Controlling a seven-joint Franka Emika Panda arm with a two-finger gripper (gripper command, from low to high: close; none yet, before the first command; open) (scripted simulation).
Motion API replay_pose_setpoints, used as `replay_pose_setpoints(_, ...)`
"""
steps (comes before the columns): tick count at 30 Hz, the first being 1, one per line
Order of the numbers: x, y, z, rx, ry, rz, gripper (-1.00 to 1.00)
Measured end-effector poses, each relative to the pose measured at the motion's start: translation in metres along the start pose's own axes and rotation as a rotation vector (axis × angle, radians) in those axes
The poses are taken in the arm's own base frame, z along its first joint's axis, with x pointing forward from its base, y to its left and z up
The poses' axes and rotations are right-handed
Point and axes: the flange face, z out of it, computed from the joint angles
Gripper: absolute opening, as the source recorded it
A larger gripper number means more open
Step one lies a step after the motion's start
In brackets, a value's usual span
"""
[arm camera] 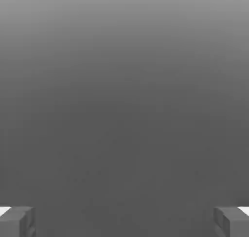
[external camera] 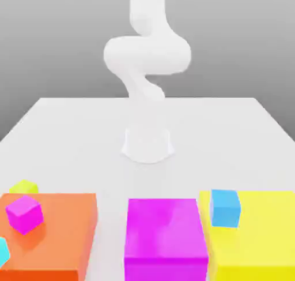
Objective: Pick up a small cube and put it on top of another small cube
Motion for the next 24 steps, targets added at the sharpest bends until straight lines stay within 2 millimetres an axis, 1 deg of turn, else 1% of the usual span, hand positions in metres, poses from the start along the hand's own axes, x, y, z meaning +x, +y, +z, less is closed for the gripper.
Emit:
replay_pose_setpoints(3,0.017,0.034,0.058,-0.112,-0.011,0.018,0.0)
replay_pose_setpoints(6,0.03,0.077,0.108,-0.211,-0.034,0.04,0.0)
replay_pose_setpoints(9,0.038,0.128,0.153,-0.301,-0.067,0.067,0.0)
replay_pose_setpoints(12,0.041,0.184,0.191,-0.382,-0.109,0.1,0.0)
replay_pose_setpoints(15,0.036,0.244,0.223,-0.451,-0.159,0.138,0.0)
replay_pose_setpoints(18,0.024,0.306,0.248,-0.507,-0.216,0.181,0.0)
replay_pose_setpoints(21,0.004,0.366,0.267,-0.55,-0.278,0.23,0.0)
replay_pose_setpoints(24,-0.022,0.431,0.276,-0.585,-0.335,0.305,0.0)
